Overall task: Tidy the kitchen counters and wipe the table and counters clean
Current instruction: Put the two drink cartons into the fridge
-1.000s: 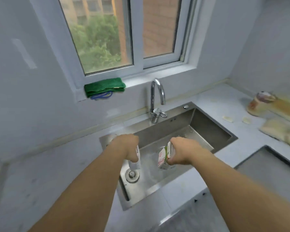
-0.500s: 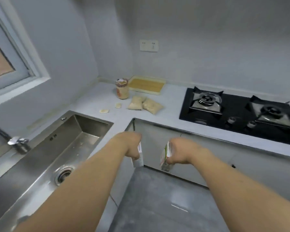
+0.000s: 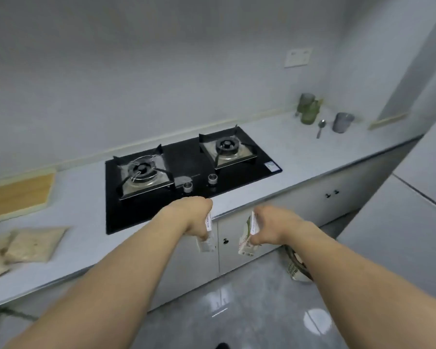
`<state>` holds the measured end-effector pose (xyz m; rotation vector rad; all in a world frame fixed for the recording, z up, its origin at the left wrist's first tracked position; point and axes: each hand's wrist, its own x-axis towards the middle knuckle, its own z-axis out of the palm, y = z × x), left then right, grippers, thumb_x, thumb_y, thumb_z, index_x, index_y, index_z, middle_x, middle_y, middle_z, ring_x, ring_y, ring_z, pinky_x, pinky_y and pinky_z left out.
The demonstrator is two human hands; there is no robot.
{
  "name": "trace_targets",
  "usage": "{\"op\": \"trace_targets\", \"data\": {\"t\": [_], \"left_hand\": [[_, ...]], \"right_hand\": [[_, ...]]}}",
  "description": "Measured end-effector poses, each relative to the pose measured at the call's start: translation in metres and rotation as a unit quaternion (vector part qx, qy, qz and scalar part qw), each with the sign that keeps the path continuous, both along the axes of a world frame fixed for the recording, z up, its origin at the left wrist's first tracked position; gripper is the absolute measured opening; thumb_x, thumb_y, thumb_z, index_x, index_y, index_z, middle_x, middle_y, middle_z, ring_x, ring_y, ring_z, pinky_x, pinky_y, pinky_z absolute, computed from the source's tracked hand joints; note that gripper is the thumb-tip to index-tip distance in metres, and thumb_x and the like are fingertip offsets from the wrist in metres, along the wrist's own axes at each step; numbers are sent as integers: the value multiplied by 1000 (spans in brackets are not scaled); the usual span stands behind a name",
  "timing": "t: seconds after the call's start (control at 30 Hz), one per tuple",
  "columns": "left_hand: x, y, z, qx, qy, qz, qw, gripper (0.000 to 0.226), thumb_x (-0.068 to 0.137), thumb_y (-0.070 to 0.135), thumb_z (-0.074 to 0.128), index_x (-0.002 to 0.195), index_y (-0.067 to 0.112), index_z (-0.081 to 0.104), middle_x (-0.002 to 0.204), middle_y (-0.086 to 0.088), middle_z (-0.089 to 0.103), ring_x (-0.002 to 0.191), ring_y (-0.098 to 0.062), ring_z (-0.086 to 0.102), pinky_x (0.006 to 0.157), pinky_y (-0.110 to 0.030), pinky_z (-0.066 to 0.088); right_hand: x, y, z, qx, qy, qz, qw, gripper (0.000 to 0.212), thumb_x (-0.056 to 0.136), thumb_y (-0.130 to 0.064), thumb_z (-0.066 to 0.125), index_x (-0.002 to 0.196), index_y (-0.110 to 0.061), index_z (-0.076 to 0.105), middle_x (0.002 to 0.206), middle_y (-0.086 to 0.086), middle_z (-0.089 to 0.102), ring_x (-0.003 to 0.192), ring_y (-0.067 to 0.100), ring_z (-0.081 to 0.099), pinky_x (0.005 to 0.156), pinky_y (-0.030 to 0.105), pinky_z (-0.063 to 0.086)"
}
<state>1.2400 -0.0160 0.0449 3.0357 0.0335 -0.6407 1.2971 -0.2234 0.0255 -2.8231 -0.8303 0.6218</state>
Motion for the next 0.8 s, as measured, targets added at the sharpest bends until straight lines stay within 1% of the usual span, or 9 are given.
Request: {"op": "trace_targets", "data": {"t": [0.13, 0.17, 0.27, 0.33, 0.4, 0.53, 0.67, 0.8], "left_hand": [[86, -41, 3, -29, -16, -86, 996, 53, 68, 39, 75, 109, 18, 49, 101, 2, 53, 87, -20, 56, 74, -39, 53], [115, -60, 6, -34, -20, -114, 993, 52, 68, 39, 74, 109, 18, 49, 100, 2, 53, 86, -20, 56, 76, -39, 54], [171, -102, 13, -45, -19, -165, 985, 48, 68, 39, 73, 105, 20, 49, 98, 3, 54, 85, -20, 57, 74, -39, 54], [202, -124, 18, -55, -24, -181, 982, 47, 68, 39, 72, 105, 20, 50, 100, 3, 56, 86, -20, 57, 75, -40, 54], [238, -152, 20, -56, -28, -193, 979, 52, 69, 40, 71, 112, 19, 50, 105, 2, 57, 92, -22, 58, 78, -40, 54], [294, -184, 29, -57, -51, -181, 980, 51, 73, 37, 71, 114, 17, 48, 105, 0, 57, 92, -23, 57, 79, -39, 52], [354, -192, 27, -58, -63, -151, 985, 52, 69, 38, 73, 112, 19, 49, 103, 1, 57, 92, -21, 57, 80, -39, 53], [418, -193, 14, -49, -70, -125, 988, 52, 72, 36, 72, 113, 17, 49, 104, 0, 55, 94, -21, 55, 77, -35, 50]], "right_hand": [[54, -43, 6, -3, -26, -67, 997, 52, 69, -46, 70, 107, -19, 48, 104, 0, 55, 92, 23, 57, 70, 30, 45], [73, -61, 10, 2, -34, -91, 995, 50, 69, -46, 70, 105, -20, 46, 102, -1, 54, 91, 23, 56, 69, 30, 44], [111, -100, 16, 5, -47, -135, 990, 43, 70, -44, 69, 95, -21, 42, 92, -3, 49, 82, 21, 51, 65, 29, 41], [134, -121, 18, 8, -57, -154, 986, 42, 70, -41, 68, 97, -19, 45, 93, -2, 51, 82, 21, 54, 65, 30, 45], [164, -151, 19, 12, -56, -177, 983, 44, 69, -39, 68, 102, -18, 47, 96, -1, 53, 84, 23, 56, 68, 32, 50], [222, -195, 22, 47, -53, -188, 980, 36, 70, -32, 69, 94, -21, 46, 93, -4, 49, 83, 20, 53, 63, 30, 42], [289, -222, 25, 47, -61, -179, 981, 42, 74, -27, 68, 110, -20, 48, 108, -1, 49, 93, 21, 54, 76, 33, 49], [363, -234, 12, 30, -59, -170, 983, 46, 77, -25, 68, 117, -18, 47, 116, 3, 48, 98, 24, 55, 80, 34, 49]]}}
